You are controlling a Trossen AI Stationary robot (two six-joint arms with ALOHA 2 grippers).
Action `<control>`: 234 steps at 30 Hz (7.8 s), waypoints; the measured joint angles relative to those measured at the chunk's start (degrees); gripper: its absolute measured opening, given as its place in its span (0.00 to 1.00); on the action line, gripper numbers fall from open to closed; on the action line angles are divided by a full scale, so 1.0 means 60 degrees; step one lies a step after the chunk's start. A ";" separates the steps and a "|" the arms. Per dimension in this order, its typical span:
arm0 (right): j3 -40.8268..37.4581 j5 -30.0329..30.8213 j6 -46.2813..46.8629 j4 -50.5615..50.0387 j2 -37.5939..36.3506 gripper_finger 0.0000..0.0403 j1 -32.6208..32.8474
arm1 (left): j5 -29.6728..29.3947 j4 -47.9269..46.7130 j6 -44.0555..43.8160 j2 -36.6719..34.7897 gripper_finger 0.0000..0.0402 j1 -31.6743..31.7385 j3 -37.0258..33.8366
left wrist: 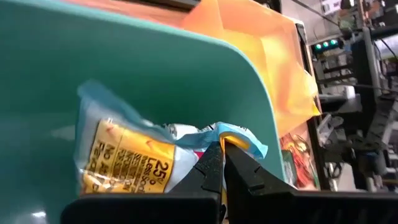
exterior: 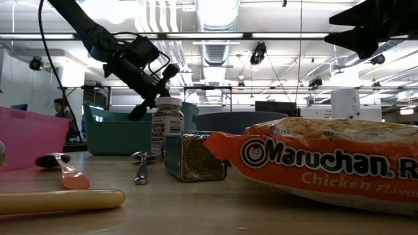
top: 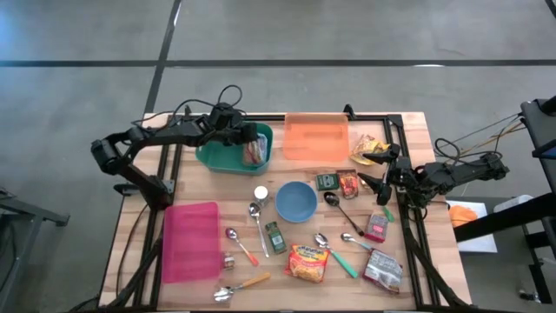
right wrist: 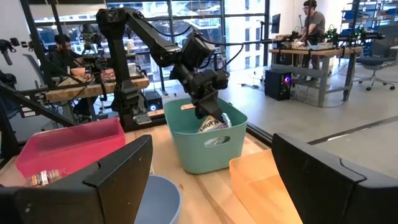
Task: Pick & Place Food Item
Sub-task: Put the light blue noodle pack into the green bin, then put the white seasoning bottle into the pink bin
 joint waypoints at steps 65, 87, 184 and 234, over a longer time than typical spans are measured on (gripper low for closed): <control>0.0000 0.0004 -0.0022 -0.0040 0.0000 0.81 -0.0004 | 0.0439 0.0815 -0.1703 0.0791 0.69 -0.0313 0.0145; 0.0000 0.0002 0.0015 -0.0033 -0.0004 0.81 -0.0004 | -0.0828 -0.3809 0.1097 0.0158 0.71 -0.1555 0.2770; -0.0076 -0.0073 0.0750 -0.0375 0.0271 0.81 -0.0003 | -0.3172 -0.9939 0.1421 0.2572 0.71 -0.6215 0.5701; -0.0091 -0.0069 0.0750 -0.0623 0.0404 0.81 -0.0002 | -0.2303 -1.1230 0.1131 0.2593 0.46 -0.5905 0.6008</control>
